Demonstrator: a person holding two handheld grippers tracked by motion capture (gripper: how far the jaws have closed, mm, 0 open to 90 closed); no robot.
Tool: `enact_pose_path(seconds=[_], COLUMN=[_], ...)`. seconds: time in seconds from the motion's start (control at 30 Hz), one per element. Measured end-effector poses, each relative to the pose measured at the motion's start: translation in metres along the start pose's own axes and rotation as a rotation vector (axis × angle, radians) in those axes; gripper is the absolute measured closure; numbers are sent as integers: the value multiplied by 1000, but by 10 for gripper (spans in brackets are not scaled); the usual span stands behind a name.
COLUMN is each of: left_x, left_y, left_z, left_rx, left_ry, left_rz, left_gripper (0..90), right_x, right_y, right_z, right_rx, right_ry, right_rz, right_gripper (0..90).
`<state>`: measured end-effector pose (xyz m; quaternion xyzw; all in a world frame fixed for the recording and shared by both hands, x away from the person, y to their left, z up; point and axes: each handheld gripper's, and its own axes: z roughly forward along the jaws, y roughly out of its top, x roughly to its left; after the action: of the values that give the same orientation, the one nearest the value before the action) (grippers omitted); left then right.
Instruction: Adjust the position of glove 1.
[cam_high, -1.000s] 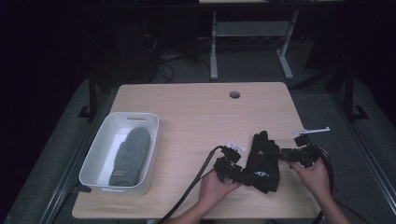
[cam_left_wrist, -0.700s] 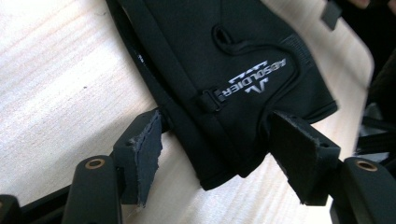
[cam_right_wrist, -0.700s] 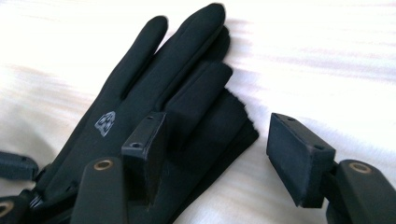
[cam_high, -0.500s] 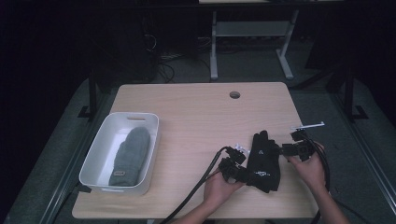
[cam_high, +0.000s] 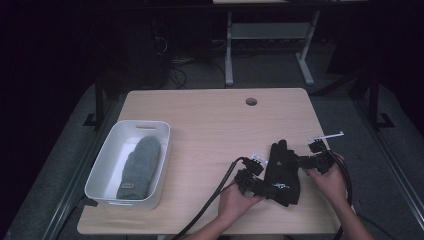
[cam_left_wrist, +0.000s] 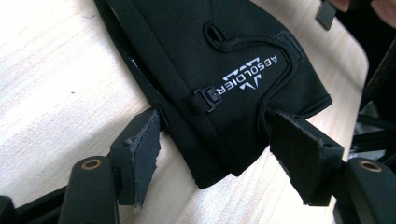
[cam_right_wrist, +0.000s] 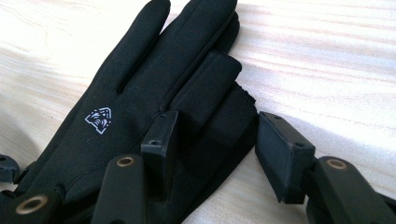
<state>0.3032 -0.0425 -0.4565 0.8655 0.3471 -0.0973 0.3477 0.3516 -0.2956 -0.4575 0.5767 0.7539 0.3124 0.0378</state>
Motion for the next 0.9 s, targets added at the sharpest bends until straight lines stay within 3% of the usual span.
enact_pose_path(seconds=[0.13,0.2,0.27,0.37,0.43,0.47,0.67,0.9], left_x=[-10,-16,-17,-14,-7,-4,8,14], left_y=[-2,-2,-1,1,2,2,1,-2], left_z=[4,6,7,8,7,6,4,-3], left_rx=[4,34,37,34,22,24,14,-3], left_ry=[107,163,152,136,90,73,2,-43], left_rz=[92,180,208,201,127,112,48,12], left_gripper=[413,492,594,677,742,762,800,811], right_x=[0,0,1,1,1,0,-8,-9], right_y=[-1,-1,-1,-2,-2,-2,-4,-4], right_z=[0,0,0,1,1,1,1,-3], right_rx=[-6,-7,-8,-9,-9,-10,-21,-38], right_ry=[1,4,5,14,24,38,108,169], right_rz=[-1,0,-3,4,12,20,64,104], right_gripper=[503,510,528,569,604,629,728,742])
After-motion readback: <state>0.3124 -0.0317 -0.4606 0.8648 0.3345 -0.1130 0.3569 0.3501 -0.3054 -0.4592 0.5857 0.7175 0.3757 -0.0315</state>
